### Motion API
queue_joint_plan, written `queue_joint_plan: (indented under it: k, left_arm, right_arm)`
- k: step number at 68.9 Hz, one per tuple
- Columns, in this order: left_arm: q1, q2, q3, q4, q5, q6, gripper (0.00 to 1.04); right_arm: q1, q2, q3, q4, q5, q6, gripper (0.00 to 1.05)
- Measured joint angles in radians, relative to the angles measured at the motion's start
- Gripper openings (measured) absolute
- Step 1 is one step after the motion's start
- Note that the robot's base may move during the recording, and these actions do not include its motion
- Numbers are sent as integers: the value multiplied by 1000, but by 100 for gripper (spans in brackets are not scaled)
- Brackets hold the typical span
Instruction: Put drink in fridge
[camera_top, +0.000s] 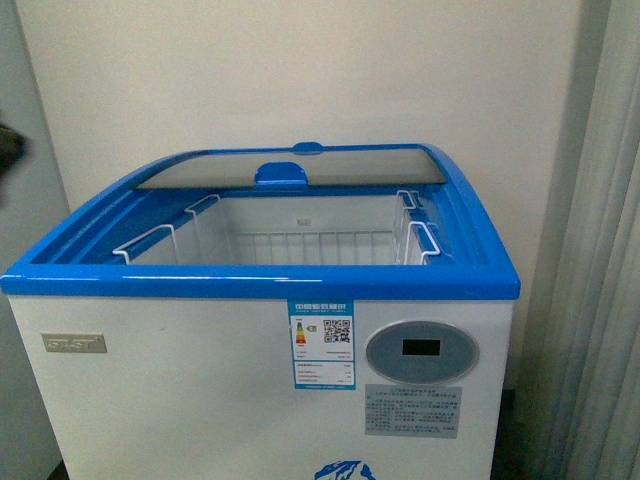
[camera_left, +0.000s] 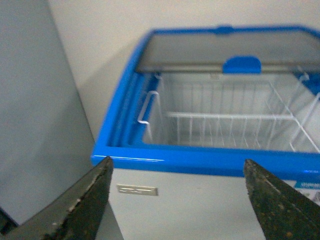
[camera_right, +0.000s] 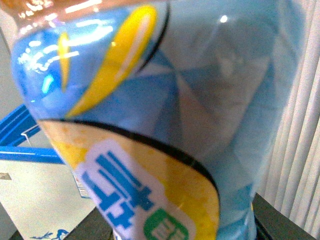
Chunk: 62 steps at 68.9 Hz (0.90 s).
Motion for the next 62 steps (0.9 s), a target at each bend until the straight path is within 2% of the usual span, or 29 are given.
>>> queue_joint_plan:
  k: [7,10,11,13,16,17,22,25,29,34,46,56,62]
  left_arm:
    - [96,-232,-194,-5,82,-14,61]
    - [117,-311,-267,-4,84,-21,54]
    - [121,-325,-281,-4,84,-22,52]
    - [127,-355,-317,-4,85,-24,47]
    - [127,-371,-343,-3,94,-25,42]
    - [127,-379,-357,-3,101,-26,38]
    - [126,-398,-394,-3,109,-26,27]
    - [126,-410,-409,-3,107,-26,22]
    - [129,-438,-427,-3,105,-26,13]
    - [129,-467,-444,-3,105,-27,3]
    - [129,-527,-491,-17,106,-30,3]
    - [129,-572,-515,-37,106,-30,3]
    - [129,-615,-535,-58,106,-30,3]
  right_arm:
    - [0,0,0,0,1,0,40]
    - [-13,25,26,-74,-38,0,40]
    - [-17,34,46,-118,-61,-1,40]
    - [-26,85,129,-299,-123,-16,40]
    - [-25,121,185,-414,-155,-34,40]
    - [-22,157,233,-518,-200,-62,40]
    - [-14,241,301,-700,-278,-177,40]
    - [-14,284,312,-739,-292,-238,40]
    - [-32,356,322,-731,-303,-381,40]
    - [-54,489,372,-642,-270,-592,40]
    - [-35,862,640,-430,-144,-1082,40]
    - [39,1164,904,-455,-54,-1307,40]
    - [109,1419,1167,-474,-23,-1472,40]
